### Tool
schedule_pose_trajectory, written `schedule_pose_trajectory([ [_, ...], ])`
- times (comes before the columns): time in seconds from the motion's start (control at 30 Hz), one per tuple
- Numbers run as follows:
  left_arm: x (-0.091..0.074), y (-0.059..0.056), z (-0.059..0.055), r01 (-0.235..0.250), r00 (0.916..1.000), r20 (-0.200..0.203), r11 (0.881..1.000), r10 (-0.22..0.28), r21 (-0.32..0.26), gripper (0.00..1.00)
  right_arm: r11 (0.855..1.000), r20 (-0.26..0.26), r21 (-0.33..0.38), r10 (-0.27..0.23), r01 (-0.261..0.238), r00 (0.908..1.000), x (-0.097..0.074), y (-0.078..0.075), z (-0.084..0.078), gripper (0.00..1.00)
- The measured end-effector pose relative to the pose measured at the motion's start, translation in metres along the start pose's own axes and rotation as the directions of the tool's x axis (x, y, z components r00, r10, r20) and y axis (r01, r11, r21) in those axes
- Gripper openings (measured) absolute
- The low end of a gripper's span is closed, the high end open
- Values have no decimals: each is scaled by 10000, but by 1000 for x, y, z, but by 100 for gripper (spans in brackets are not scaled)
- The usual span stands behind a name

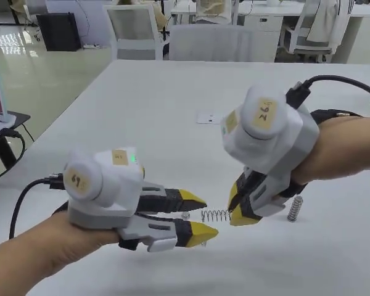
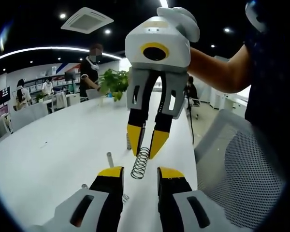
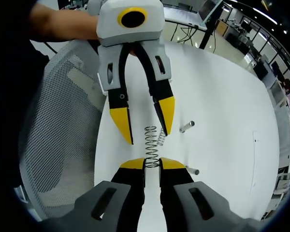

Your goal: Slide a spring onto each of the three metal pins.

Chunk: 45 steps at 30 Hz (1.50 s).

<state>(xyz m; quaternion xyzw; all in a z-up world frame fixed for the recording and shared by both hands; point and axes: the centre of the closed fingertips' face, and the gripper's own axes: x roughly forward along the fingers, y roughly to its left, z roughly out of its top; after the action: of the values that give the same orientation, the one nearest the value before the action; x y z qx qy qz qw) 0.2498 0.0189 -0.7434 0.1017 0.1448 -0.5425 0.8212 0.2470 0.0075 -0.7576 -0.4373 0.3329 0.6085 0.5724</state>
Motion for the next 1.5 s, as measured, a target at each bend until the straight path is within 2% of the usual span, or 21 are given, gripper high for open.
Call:
schedule_pose_trajectory([
  [0.17,0,-2,1,58,9999,92,9999,-59,154,11,9999,29,-101,21,-21,10000,-1,2,2,8],
  [0.53,0,-4,0,94,9999,37,9990,-96,445,4,9997,5,-225,8,-8,10000,-2,4,1,8],
  [1.13,1,-7,-2,327,9995,-35,9983,-326,476,2,9998,133,-200,-28,31,9999,-2,3,0,9],
  [1.5,1,-11,7,444,9988,194,9974,-455,568,2,9998,90,-64,162,-161,9998,5,5,-6,11],
])
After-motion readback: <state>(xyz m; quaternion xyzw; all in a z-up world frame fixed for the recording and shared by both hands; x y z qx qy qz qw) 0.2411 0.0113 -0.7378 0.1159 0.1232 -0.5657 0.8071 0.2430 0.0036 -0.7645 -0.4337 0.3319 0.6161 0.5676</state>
